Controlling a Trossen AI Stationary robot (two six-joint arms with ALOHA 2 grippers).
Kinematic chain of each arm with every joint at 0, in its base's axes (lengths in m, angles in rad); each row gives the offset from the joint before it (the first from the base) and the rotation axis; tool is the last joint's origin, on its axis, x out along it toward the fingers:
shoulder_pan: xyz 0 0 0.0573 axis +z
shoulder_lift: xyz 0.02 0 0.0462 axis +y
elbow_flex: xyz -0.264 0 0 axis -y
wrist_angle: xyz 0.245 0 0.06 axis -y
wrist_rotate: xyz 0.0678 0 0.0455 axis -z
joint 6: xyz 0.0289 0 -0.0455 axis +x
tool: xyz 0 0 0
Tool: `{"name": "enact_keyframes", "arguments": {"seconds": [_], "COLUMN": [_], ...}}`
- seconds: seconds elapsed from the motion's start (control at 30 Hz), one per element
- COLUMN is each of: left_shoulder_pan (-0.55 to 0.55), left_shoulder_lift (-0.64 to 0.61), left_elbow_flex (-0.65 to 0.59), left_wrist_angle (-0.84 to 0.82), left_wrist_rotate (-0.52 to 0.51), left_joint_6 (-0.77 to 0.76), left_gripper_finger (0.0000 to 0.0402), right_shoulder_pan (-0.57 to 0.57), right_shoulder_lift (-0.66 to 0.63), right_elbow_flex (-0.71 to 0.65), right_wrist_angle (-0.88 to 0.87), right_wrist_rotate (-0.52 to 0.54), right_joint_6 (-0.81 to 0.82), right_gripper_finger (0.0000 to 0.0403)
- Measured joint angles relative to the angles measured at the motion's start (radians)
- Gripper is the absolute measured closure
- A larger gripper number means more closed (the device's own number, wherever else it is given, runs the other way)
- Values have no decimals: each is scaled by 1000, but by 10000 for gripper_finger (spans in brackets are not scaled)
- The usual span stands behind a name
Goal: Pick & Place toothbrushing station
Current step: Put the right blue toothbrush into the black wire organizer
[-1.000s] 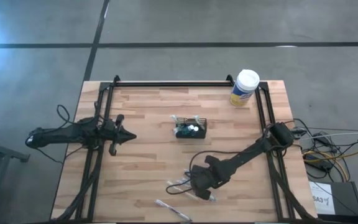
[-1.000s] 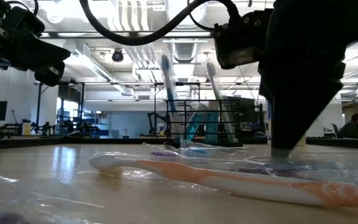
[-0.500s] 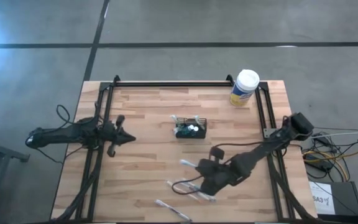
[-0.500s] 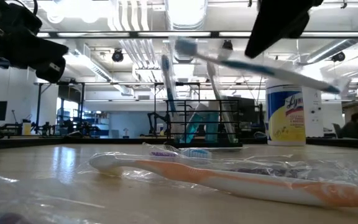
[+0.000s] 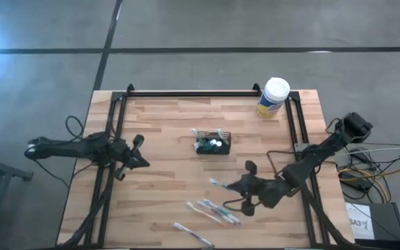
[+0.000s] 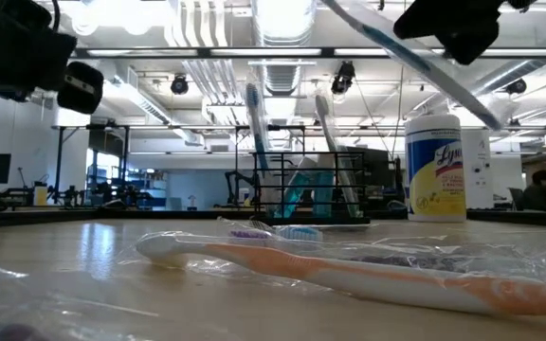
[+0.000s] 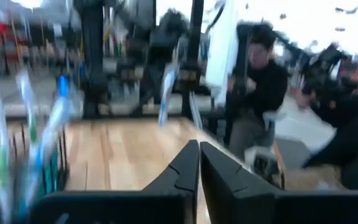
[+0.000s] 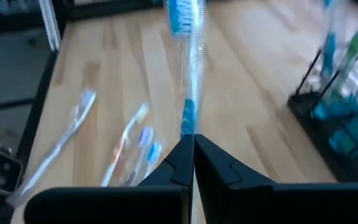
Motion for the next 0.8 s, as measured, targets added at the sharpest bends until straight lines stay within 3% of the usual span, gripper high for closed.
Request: {"name": "enact_keyframes", "arguments": {"seconds": [0.13, 0.43, 0.7, 0.8], "left_shoulder_pan": [-23, -76, -91, -91], "left_shoulder_lift": [113, 425, 679, 765], "left_elbow_flex": [1, 126, 268, 344], "left_wrist_angle": [210, 334, 432, 448], "left_wrist_rotate": [-53, -86, -174, -178], "left_joint_6": [-4, 2, 68, 82], "left_gripper_finger": [373, 311, 249, 237], "right_shoulder_pan": [-14, -60, -135, -163], "right_shoulder_lift": [-49, -43, -32, -32], "right_elbow_flex": [-96, -220, -213, -189], "right_wrist_angle": [197, 654, 849, 882], "right_wrist_rotate": [48, 70, 65, 16], "right_joint_6": [-126, -446, -635, -692], "right_gripper_finger": [395, 395, 395, 395]}}
